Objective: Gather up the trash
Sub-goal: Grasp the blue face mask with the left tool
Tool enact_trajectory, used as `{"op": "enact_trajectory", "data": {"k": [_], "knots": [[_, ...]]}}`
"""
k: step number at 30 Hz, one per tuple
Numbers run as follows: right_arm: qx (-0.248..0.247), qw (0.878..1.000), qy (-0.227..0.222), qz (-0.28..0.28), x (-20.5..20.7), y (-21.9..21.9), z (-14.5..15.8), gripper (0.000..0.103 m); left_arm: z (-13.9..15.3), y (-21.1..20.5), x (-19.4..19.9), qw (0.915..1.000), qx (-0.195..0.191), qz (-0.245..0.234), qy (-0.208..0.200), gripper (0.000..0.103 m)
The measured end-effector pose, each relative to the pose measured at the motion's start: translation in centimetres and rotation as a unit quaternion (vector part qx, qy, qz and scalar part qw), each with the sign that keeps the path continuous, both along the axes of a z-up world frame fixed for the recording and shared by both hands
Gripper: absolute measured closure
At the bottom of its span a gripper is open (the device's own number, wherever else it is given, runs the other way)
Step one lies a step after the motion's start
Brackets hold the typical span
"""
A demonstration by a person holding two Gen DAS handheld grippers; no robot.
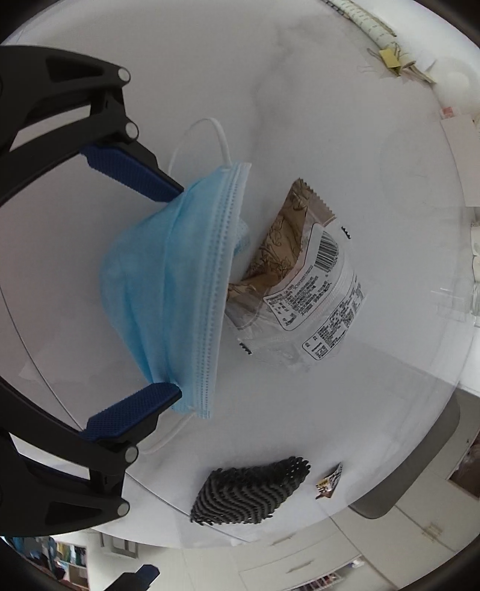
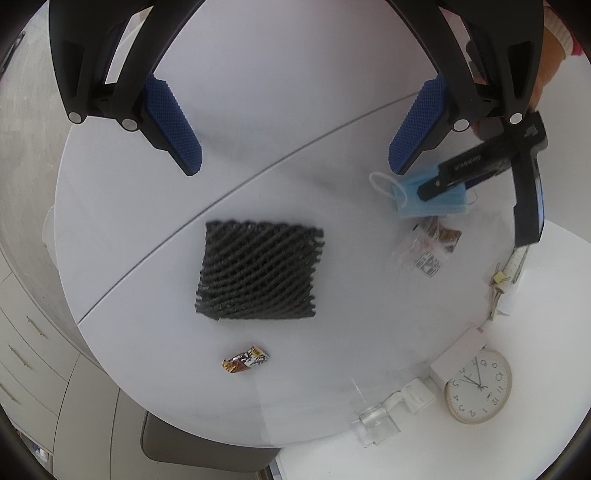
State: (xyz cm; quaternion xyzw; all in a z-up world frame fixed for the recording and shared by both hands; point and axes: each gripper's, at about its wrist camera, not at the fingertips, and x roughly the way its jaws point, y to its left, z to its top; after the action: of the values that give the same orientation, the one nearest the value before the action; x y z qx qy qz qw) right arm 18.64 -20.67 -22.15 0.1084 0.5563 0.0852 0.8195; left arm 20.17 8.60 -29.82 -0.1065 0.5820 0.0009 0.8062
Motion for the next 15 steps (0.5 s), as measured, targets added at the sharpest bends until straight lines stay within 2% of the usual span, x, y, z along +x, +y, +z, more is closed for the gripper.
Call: {"op": "enact_trajectory", "data": {"k": [8,10,15], "knots": [[-0.004,1.000,0.015,-0.016,3.0,-1.9,-2.2,0.002,-0.1,0.7,0.0,0.9990,-0.039,0.020,0.005,0.055],[-0.007,1.000,0.023,-0.020,3.7,-2.4,-2.9,0.002,-0.1,0.9,0.1,0.9984,-0.053,0.018,0.008,0.069],[-0.005,1.000,0.028,-0.013,5.5,-2.4,-4.1,0.002,0.4,1.1,-0.3,0.9975,-0.071,0.004,0.006,0.079]]}}
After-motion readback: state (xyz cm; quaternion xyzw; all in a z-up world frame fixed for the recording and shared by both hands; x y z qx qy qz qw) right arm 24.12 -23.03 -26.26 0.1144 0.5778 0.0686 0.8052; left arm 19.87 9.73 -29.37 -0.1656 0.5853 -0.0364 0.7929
